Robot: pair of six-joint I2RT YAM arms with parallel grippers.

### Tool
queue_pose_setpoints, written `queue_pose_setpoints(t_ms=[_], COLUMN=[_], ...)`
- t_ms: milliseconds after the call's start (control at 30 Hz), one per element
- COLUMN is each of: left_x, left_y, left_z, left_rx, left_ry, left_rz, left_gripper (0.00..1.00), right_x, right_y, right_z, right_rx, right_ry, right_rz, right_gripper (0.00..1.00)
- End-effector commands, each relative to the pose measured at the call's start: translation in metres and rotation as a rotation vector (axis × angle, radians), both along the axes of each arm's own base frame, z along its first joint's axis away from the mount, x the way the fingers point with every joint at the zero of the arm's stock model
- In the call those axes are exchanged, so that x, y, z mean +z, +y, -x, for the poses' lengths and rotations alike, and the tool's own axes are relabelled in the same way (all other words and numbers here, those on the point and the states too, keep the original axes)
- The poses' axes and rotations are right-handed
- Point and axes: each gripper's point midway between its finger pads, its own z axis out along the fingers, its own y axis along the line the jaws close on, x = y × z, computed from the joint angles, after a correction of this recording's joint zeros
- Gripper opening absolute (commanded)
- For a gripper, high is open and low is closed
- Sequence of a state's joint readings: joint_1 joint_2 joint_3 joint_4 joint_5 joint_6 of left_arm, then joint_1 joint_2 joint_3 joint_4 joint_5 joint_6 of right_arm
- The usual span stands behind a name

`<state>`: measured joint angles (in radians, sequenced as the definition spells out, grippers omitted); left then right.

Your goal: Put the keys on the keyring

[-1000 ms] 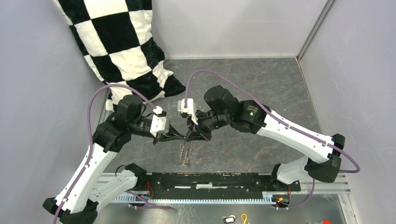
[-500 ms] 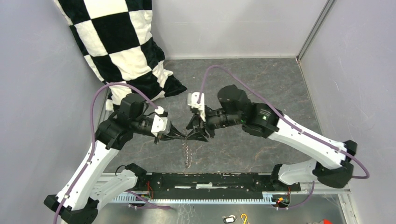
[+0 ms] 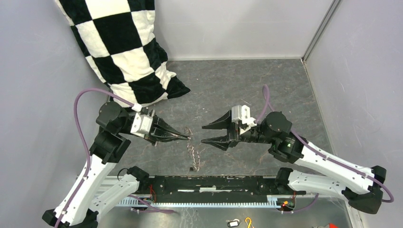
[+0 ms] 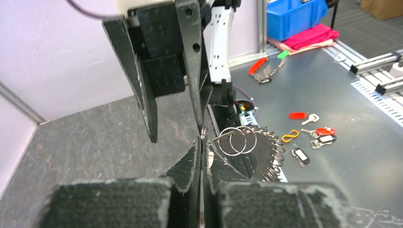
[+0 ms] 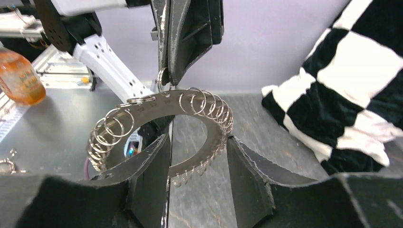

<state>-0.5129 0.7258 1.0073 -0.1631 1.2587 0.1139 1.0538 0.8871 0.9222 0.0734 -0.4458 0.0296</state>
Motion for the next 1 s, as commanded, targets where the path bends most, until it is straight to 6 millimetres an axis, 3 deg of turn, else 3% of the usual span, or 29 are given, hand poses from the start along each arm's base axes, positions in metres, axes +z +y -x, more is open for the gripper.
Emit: queue_pose_setpoints(t_ms=[0, 133, 200, 433, 600, 833, 967], left_x=[0.026, 0.025, 0.013, -0.006, -0.008, 0.001, 0.011], left_y=[0.000, 0.002, 0.004, 0.004, 0.007, 0.011, 0.015], left_z=[0.010, 0.016, 0.021, 0.014, 0.019, 0.031, 0.042], left_rx=[-0.055, -0.085, -0.123, -0.111, -0.141, -0.189, -0.224], left_ry=[0.002, -0.034, -0.062, -0.194, -0.349, -0.448, -0.515], left_rz=[0.055, 0.053, 0.022, 0.004, 0.044, 0.093, 0.136], left_gripper=[0.02, 0.02, 0.02, 0.02, 0.02, 0.02, 0.02], right_x=[0.048, 0.046, 0.049, 0.045, 0.034, 0.022, 0.002], right_y=[0.002, 0.003, -0.002, 0.003, -0.001, -0.009, -0.011], right_z=[0.015, 0.015, 0.019, 0.023, 0.020, 0.006, -0.023], right_rx=[0.083, 0.090, 0.099, 0.136, 0.106, 0.009, -0.140], right_ry=[-0.062, -0.089, -0.113, -0.122, -0.177, -0.240, -0.201], right_rz=[-0.256, -0.253, -0.280, -0.257, -0.200, -0.143, -0.067], right_gripper=[0.52, 0.48, 0.47, 0.47, 0.64, 0.64, 0.64])
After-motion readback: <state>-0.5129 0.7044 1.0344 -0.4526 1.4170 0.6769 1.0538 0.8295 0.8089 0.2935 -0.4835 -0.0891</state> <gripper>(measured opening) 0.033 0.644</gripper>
